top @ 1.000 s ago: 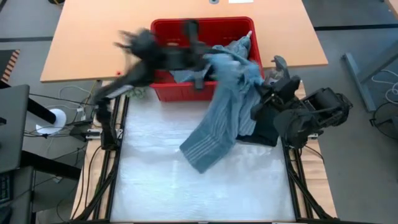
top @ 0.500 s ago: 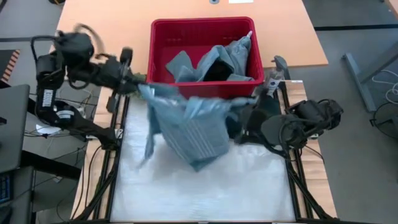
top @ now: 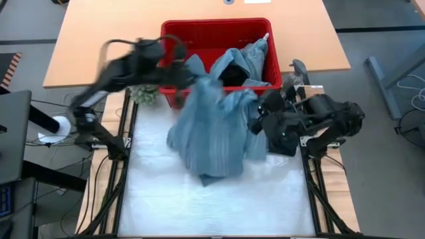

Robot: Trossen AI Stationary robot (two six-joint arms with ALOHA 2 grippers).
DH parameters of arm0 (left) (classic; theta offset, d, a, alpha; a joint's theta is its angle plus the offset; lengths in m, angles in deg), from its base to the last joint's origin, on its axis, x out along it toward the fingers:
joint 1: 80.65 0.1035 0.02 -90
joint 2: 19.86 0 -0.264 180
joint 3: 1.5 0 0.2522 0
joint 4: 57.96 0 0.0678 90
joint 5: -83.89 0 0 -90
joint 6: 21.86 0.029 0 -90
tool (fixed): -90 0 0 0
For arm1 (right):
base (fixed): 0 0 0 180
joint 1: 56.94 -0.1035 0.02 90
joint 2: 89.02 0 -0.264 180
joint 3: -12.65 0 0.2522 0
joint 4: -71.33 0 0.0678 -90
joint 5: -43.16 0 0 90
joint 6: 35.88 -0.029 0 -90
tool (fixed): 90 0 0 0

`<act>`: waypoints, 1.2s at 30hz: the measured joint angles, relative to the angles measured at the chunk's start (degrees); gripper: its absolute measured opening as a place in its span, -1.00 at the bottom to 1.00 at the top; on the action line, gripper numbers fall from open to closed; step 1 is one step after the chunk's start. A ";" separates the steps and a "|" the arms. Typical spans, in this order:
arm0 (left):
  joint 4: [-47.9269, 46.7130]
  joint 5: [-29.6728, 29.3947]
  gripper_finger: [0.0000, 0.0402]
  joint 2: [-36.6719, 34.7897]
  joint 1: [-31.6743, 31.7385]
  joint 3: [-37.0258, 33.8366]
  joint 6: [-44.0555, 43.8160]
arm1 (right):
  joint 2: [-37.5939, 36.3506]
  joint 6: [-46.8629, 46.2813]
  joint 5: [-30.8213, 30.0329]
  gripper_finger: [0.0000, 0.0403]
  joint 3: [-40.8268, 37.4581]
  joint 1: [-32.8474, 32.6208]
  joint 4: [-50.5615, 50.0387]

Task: Fold Laundry from Bin
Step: Fold the blue polo shirt

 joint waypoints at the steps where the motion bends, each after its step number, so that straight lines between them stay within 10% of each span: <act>1: 6.05 -1.80 -1.00 1.87 0.33 -0.02 2.91 | -0.70 0.83 0.09 -0.84 -0.69 0.43 0.28; 7: 38.22 -5.77 -1.00 9.22 -0.44 0.11 17.00 | -3.20 -4.22 -4.76 -0.88 -1.32 3.83 -1.56; 14: 23.21 -0.24 -1.00 0.75 -7.91 2.18 10.68 | -3.23 -0.60 -5.80 -0.88 -1.30 1.43 -1.60; 20: -18.04 11.69 -1.00 -7.62 -9.80 1.89 -8.93 | 2.22 1.97 20.14 -0.88 -2.56 -2.54 -1.54; 26: -39.26 13.67 -1.00 -10.12 -11.90 -4.89 -29.81 | 9.79 9.82 43.44 -0.88 -7.97 -5.66 0.33; 36: -33.97 16.82 -1.00 -16.82 -20.64 -40.84 -41.73 | 13.64 22.57 64.42 -0.76 -8.62 -6.86 14.93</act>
